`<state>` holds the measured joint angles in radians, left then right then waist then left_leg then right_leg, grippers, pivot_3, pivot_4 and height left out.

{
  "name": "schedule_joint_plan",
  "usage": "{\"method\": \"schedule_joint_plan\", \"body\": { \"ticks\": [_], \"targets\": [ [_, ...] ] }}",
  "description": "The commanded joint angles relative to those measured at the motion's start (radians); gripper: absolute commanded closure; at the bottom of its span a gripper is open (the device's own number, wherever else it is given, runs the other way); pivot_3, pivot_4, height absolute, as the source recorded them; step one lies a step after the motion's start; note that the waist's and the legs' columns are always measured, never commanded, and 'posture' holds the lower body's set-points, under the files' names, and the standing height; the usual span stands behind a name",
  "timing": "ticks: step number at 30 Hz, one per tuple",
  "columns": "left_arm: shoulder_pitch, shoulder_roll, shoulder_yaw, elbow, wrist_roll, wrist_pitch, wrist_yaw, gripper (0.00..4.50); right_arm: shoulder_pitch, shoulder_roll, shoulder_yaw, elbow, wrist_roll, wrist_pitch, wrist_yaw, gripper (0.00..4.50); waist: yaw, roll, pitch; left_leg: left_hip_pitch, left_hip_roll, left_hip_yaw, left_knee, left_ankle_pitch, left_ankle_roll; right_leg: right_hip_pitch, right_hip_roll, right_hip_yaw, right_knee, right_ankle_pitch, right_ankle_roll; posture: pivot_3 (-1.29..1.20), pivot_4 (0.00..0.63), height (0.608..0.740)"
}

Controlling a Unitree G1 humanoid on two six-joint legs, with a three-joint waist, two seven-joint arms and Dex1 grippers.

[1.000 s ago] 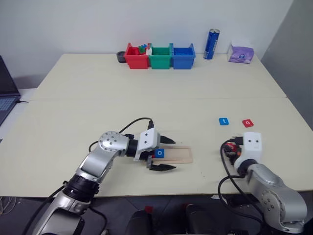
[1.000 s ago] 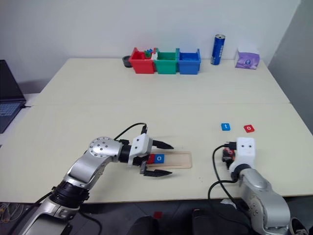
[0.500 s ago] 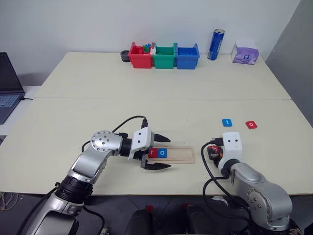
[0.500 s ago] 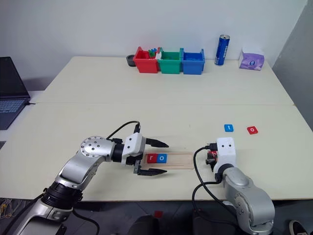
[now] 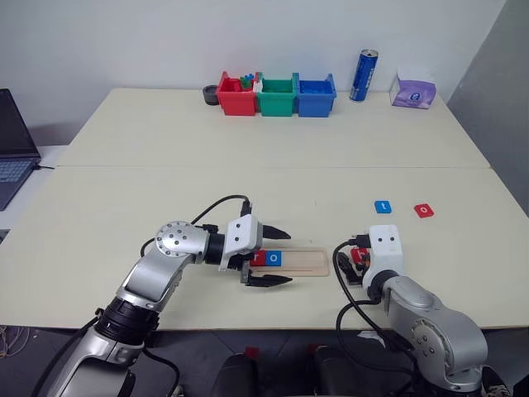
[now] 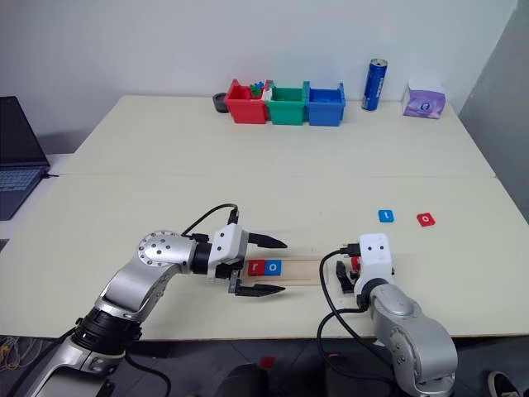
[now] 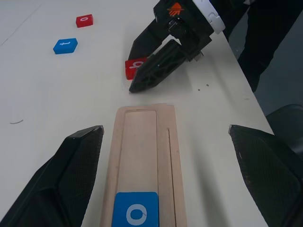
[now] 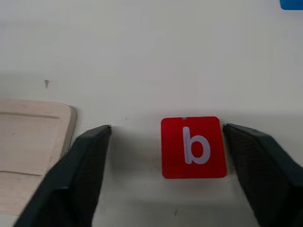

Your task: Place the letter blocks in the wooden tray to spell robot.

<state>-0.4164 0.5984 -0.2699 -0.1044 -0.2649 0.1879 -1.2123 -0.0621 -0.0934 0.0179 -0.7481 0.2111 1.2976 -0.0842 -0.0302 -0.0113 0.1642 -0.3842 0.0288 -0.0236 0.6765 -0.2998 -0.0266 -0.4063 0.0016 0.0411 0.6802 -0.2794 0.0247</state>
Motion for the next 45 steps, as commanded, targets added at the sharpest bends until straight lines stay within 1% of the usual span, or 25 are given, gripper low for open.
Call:
{"method": "schedule_joint_plan", "body": {
  "ticks": [1, 3, 5, 7, 9, 11, 14, 17, 20, 24, 28, 34, 41, 45],
  "targets": [
    [-0.029, -0.007, 0.014, 0.002, -0.007, -0.02, -0.008, 0.0, -0.022, -0.054, -0.044, -0.035, 0.0, -0.006, 0.044, 0.05, 0.0, 0.0, 0.0, 0.0, 0.0, 0.0, 0.0, 0.0, 0.0, 0.0, 0.0, 0.0, 0.0, 0.0, 0.0, 0.0, 0.15, 0.74],
    [-0.037, -0.008, 0.017, 0.012, -0.011, -0.022, -0.014, 0.0, -0.025, -0.135, -0.07, -0.056, 0.027, -0.033, 0.121, 0.05, 0.0, 0.0, 0.0, 0.0, 0.0, 0.001, 0.0, 0.0, 0.0, 0.0, 0.0, 0.0, 0.0, 0.0, 0.0, 0.0, 0.15, 0.74],
    [-0.047, -0.008, 0.02, 0.033, -0.012, -0.033, -0.025, 0.0, -0.019, -0.241, -0.105, -0.065, 0.063, -0.085, 0.226, 0.05, 0.0, 0.0, 0.001, 0.0, -0.001, 0.0, 0.0, 0.0, 0.0, 0.0, 0.0, 0.0, 0.0, 0.0, 0.0, 0.0, 0.15, 0.74],
    [-0.059, -0.011, 0.021, 0.057, -0.01, -0.045, -0.034, 0.0, -0.007, -0.348, -0.148, -0.045, 0.107, -0.177, 0.362, 0.05, -0.001, 0.0, 0.001, 0.0, -0.001, 0.001, 0.0, 0.0, 0.0, 0.0, 0.0, 0.0, -0.001, 0.0, 0.0, 0.0, 0.15, 0.74],
    [-0.069, -0.016, 0.018, 0.076, -0.006, -0.057, -0.038, 0.0, 0.012, -0.449, -0.185, 0.005, 0.137, -0.318, 0.509, 0.05, -0.001, -0.001, 0.001, 0.0, -0.001, 0.0, 0.0, 0.0, 0.0, 0.0, 0.0, 0.0, -0.001, 0.0, 0.0, 0.0, 0.15, 0.74],
    [-0.076, -0.023, 0.015, 0.09, -0.001, -0.067, -0.038, 0.0, 0.035, -0.527, -0.211, 0.067, 0.181, -0.481, 0.688, 0.05, -0.001, -0.002, 0.002, 0.0, 0.0, 0.0, 0.0, 0.0, 0.001, 0.0, 0.001, -0.001, -0.001, 0.0, 0.0, 0.0, 0.15, 0.74],
    [-0.078, -0.031, 0.012, 0.091, -0.001, -0.069, -0.037, 0.0, 0.071, -0.637, -0.187, 0.191, 0.174, -0.75, 0.938, 0.05, -0.001, -0.003, 0.003, 0.0, 0.0, 0.001, 0.0, 0.0, 0.001, 0.0, 0.001, -0.001, -0.001, 0.0, 0.0, 0.0, 0.15, 0.74],
    [-0.065, -0.035, 0.013, 0.07, -0.007, -0.059, -0.032, 0.0, 0.055, -0.7, -0.131, 0.345, 0.139, -0.922, 1.086, 0.05, -0.001, -0.004, 0.003, 0.001, 0.0, 0.001, 0.0, 0.0, 0.001, 0.001, 0.001, 0.0, -0.001, 0.0, 0.0, 0.0, 0.15, 0.74],
    [-0.046, -0.032, 0.013, 0.037, -0.011, -0.047, -0.027, 0.0, 0.003, -0.714, -0.073, 0.486, 0.105, -1.055, 1.17, 0.05, -0.003, -0.005, 0.004, 0.002, 0.0, 0.002, 0.0, 0.0, 0.001, 0.001, 0.001, 0.0, 0.0, 0.002, -0.003, 0.0, 0.15, 0.74],
    [-0.033, -0.041, -0.002, 0.002, -0.009, -0.032, -0.019, 0.0, -0.076, -0.708, -0.013, 0.648, 0.062, -1.184, 1.242, 0.05, 0.0, -0.005, 0.004, 0.002, 0.0, 0.001, 0.001, 0.0, 0.001, 0.001, 0.001, 0.0, 0.0, 0.003, -0.004, 0.0, 0.15, 0.74],
    [-0.03, -0.05, -0.002, -0.024, -0.02, -0.01, -0.015, 0.0, -0.143, -0.701, 0.023, 0.771, 0.039, -1.263, 1.289, 0.05, 0.002, -0.006, 0.004, 0.002, 0.0, 0.001, 0.001, 0.0, 0.001, 0.001, 0.001, 0.0, 0.0, 0.003, -0.005, 0.0, 0.15, 0.74],
    [-0.009, -0.03, 0.008, -0.051, -0.026, 0.001, -0.029, 0.0, -0.223, -0.686, 0.062, 0.929, 0.014, -1.329, 1.338, 0.05, 0.002, -0.006, 0.005, 0.002, 0.0, 0.001, 0.001, 0.0, 0.001, 0.001, 0.0, 0.0, 0.0, 0.003, -0.005, 0.0, 0.15, 0.74],
    [-0.001, -0.022, 0.007, -0.057, -0.025, 0.0, -0.027, 0.0, -0.275, -0.667, 0.093, 1.035, -0.008, -1.356, 1.377, 0.05, 0.002, -0.006, 0.005, 0.002, 0.0, 0.001, 0.001, 0.0, 0.001, 0.001, 0.0, 0.0, 0.001, 0.003, -0.005, 0.0, 0.15, 0.74],
    [0.005, -0.024, 0.005, -0.061, -0.024, -0.001, -0.023, 0.0, -0.307, -0.643, 0.108, 1.076, -0.022, -1.359, 1.375, 0.05, 0.001, -0.006, 0.005, 0.002, 0.0, 0.001, 0.001, 0.0, 0.001, 0.001, 0.0, 0.0, 0.001, 0.003, -0.005, 0.0, 0.15, 0.74]
  ]
}}
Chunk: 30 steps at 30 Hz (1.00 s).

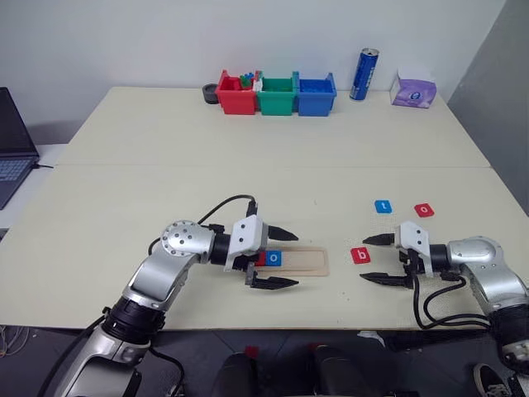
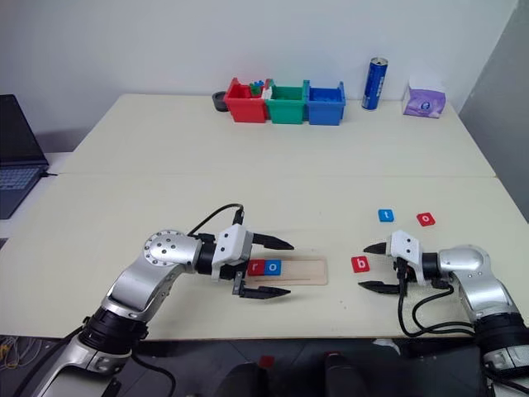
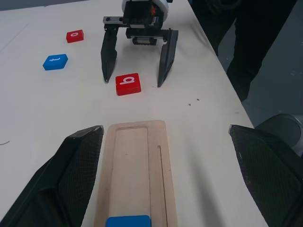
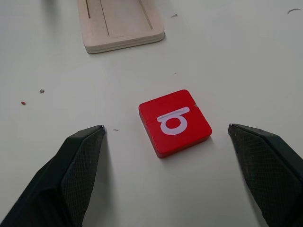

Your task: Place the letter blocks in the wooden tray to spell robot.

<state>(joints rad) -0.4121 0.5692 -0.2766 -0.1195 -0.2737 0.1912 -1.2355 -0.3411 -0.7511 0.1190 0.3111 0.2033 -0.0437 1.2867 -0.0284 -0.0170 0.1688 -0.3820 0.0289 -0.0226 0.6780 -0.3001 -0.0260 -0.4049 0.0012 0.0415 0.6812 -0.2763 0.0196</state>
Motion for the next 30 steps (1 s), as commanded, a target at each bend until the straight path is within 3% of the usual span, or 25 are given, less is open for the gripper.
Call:
{"method": "schedule_joint_plan", "body": {
  "ticks": [1, 6, 7, 10, 16, 22, 30],
  "targets": [
    [0.002, 0.004, 0.011, -0.048, -0.015, -0.003, 0.002, 0.0, -0.034, 0.02, 0.008, 0.026, -0.018, -0.02, 0.003, 0.05, -0.001, 0.0, 0.0, 0.0, 0.0, 0.0, 0.0, 0.0, 0.0, 0.0, 0.0, 0.0, 0.0, 0.0, 0.0, 0.0, 0.15, 0.74],
    [0.004, 0.003, 0.011, -0.042, -0.01, -0.012, 0.004, 0.0, -0.057, 0.033, 0.012, 0.082, -0.034, -0.044, 0.009, 0.05, -0.001, 0.0, 0.0, 0.0, 0.0, 0.0, 0.0, 0.0, 0.0, 0.0, 0.0, 0.0, 0.0, 0.0, 0.0, 0.0, 0.15, 0.74],
    [0.004, 0.003, 0.011, -0.042, -0.009, -0.012, 0.006, 0.0, -0.059, 0.032, 0.011, 0.09, -0.035, -0.049, 0.011, 0.21, -0.001, 0.0, 0.0, 0.0, 0.0, 0.0, 0.0, 0.0, 0.0, 0.0, 0.0, 0.0, 0.001, 0.0, 0.0, 0.0, 0.15, 0.74],
    [0.011, 0.005, 0.012, -0.05, -0.011, -0.01, 0.007, 0.0, -0.055, 0.022, 0.007, 0.105, -0.034, -0.061, 0.024, 0.91, 0.0, 0.0, 0.0, 0.001, 0.0, 0.0, 0.001, 0.0, 0.0, 0.001, 0.0, 0.0, 0.001, 0.0, 0.0, 0.0, 0.15, 0.74],
    [0.026, 0.007, 0.014, -0.053, -0.01, -0.018, 0.007, 0.0, -0.038, 0.002, -0.001, 0.099, -0.033, -0.071, 0.036, 2.97, 0.0, 0.0, 0.0, 0.001, 0.0, 0.0, 0.001, 0.0, 0.0, 0.001, -0.001, 0.0, 0.001, 0.001, 0.0, 0.0, 0.15, 0.74],
    [0.025, 0.017, 0.026, -0.021, -0.008, -0.055, -0.011, 0.0, -0.014, 0.013, -0.024, -0.023, 0.006, 0.022, -0.006, 3.03, 0.0, 0.0, 0.0, 0.001, 0.0, 0.0, 0.001, 0.0, 0.0, 0.001, -0.001, 0.0, 0.001, 0.001, 0.0, 0.0, 0.15, 0.74],
    [0.041, 0.14, 0.186, 0.089, -0.087, -0.11, -0.095, 0.0, -0.01, 0.06, -0.013, -0.369, 0.124, 0.342, -0.1, 3.03, -0.005, 0.001, 0.0, 0.001, 0.002, -0.001, 0.001, 0.0, 0.0, 0.0, 0.001, -0.001, 0.002, 0.001, -0.001, 0.0, 0.15, 0.74]
  ]
}}
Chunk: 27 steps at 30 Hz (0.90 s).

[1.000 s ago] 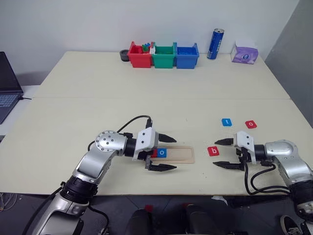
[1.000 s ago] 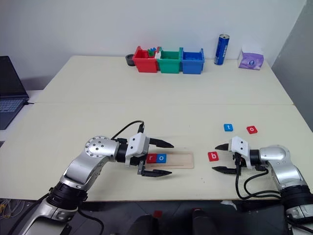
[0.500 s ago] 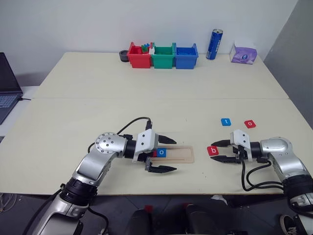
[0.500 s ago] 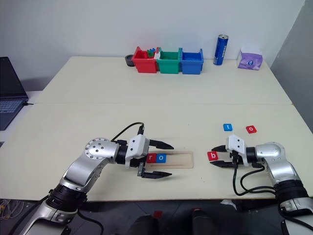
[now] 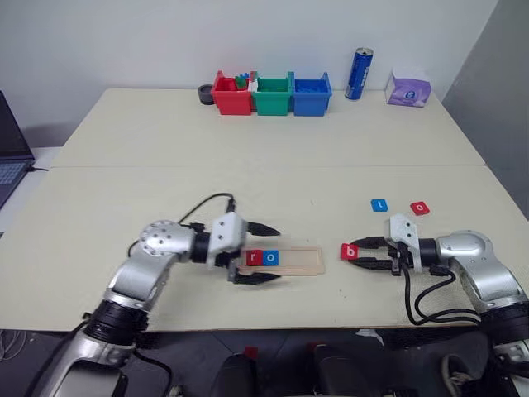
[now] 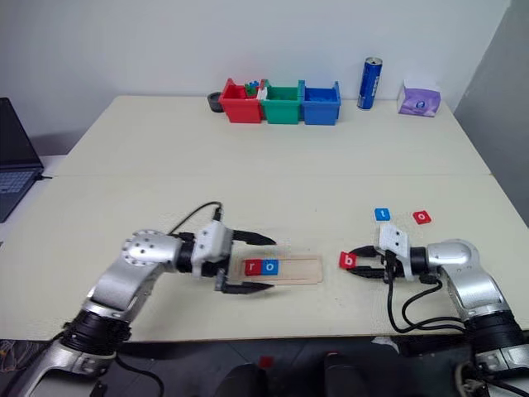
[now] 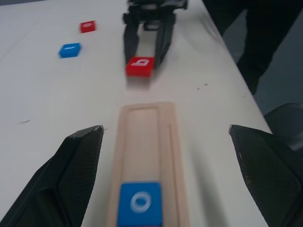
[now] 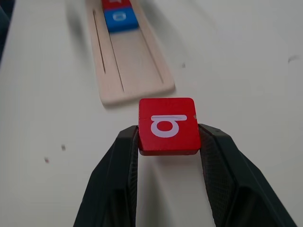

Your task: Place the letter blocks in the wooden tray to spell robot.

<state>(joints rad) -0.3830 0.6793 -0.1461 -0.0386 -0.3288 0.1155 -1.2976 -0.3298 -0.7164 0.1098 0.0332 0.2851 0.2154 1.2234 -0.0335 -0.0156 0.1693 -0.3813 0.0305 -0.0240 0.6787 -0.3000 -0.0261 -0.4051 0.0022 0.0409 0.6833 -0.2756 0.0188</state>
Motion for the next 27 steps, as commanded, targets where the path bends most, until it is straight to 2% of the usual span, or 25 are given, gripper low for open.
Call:
{"method": "schedule_joint_plan", "body": {
  "ticks": [1, 8, 27],
  "targets": [
    [0.022, 0.043, 0.068, 0.013, -0.035, -0.035, -0.035, 0.0, -0.028, 0.041, 0.008, -0.11, 0.046, 0.105, -0.048, 3.03, 0.002, 0.0, 0.0, 0.0, 0.0, 0.0, 0.0, 0.0, 0.0, 0.0, 0.0, 0.0, 0.0, 0.0, 0.0, 0.0, 0.15, 0.74],
    [0.093, 0.097, 0.117, -0.016, -0.051, -0.025, -0.044, 0.0, -0.069, 0.133, 0.103, -0.111, -0.017, 0.113, -0.087, 3.03, 0.007, 0.0, 0.0, -0.001, -0.001, 0.001, 0.0, 0.0, 0.0, 0.0, -0.002, -0.001, -0.002, 0.0, 0.0, 0.0, 0.15, 0.74],
    [0.099, 0.064, 0.079, -0.069, -0.037, 0.01, -0.02, 0.0, -0.142, 0.259, 0.214, 0.049, -0.158, 0.018, -0.142, 3.03, 0.005, -0.001, 0.0, -0.001, -0.001, 0.001, 0.0, 0.0, 0.0, -0.001, -0.001, -0.002, -0.001, 0.0, 0.0, 0.0, 0.15, 0.74]
  ]
}}
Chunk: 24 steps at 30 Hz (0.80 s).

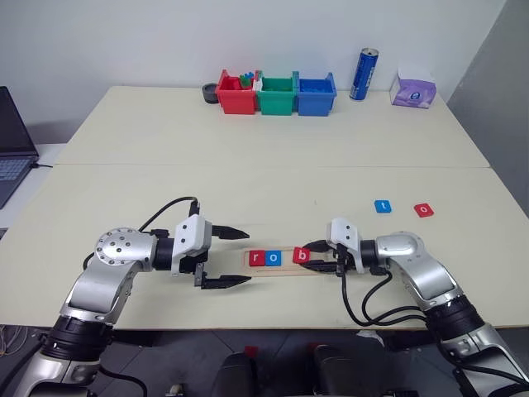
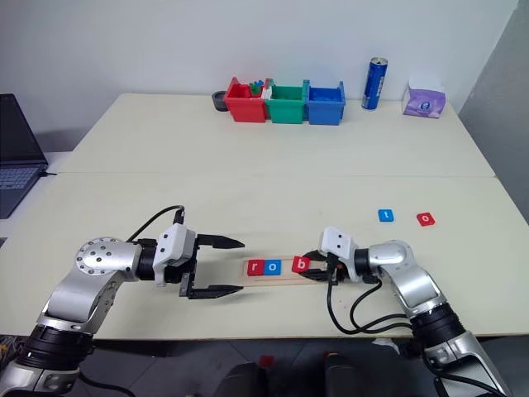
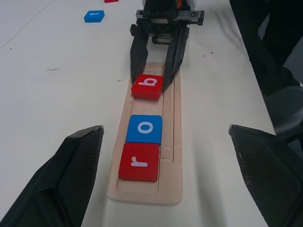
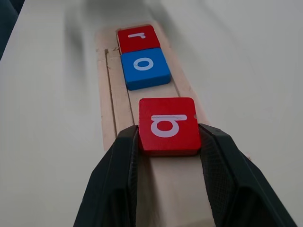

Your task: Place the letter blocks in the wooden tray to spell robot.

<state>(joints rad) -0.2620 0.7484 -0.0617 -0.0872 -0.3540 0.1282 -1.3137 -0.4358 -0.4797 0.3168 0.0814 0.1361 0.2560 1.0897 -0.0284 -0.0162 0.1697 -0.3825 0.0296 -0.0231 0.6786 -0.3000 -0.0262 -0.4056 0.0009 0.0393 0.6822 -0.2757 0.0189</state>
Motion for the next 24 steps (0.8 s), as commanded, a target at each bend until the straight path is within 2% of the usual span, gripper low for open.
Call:
{"method": "schedule_joint_plan", "body": {
  "ticks": [1, 6, 24],
  "targets": [
    [-0.025, -0.007, -0.008, -0.018, -0.011, -0.003, -0.005, 0.0, -0.042, 0.031, 0.011, 0.008, -0.013, -0.025, -0.012, 3.03, 0.0, 0.0, 0.0, 0.0, 0.0, 0.0, 0.0, 0.0, 0.0, 0.0, 0.0, 0.0, 0.0, 0.0, 0.0, 0.0, 0.15, 0.74],
    [-0.04, -0.012, -0.017, -0.004, -0.005, -0.007, -0.005, 0.0, -0.056, 0.055, 0.019, 0.029, -0.025, -0.038, -0.012, 3.03, 0.001, 0.0, 0.0, 0.0, 0.0, 0.0, 0.0, 0.0, 0.0, 0.0, 0.0, 0.0, 0.0, 0.0, 0.0, 0.0, 0.15, 0.74],
    [-0.063, -0.02, -0.02, 0.033, 0.009, -0.028, -0.004, 0.0, -0.093, 0.02, 0.011, 0.061, -0.023, -0.062, 0.067, 3.03, 0.0, 0.0, 0.0, 0.0, 0.0, 0.0, 0.0, 0.0, 0.0, 0.0, 0.0, -0.001, 0.0, 0.0, 0.0, 0.0, 0.15, 0.74]
  ]
}}
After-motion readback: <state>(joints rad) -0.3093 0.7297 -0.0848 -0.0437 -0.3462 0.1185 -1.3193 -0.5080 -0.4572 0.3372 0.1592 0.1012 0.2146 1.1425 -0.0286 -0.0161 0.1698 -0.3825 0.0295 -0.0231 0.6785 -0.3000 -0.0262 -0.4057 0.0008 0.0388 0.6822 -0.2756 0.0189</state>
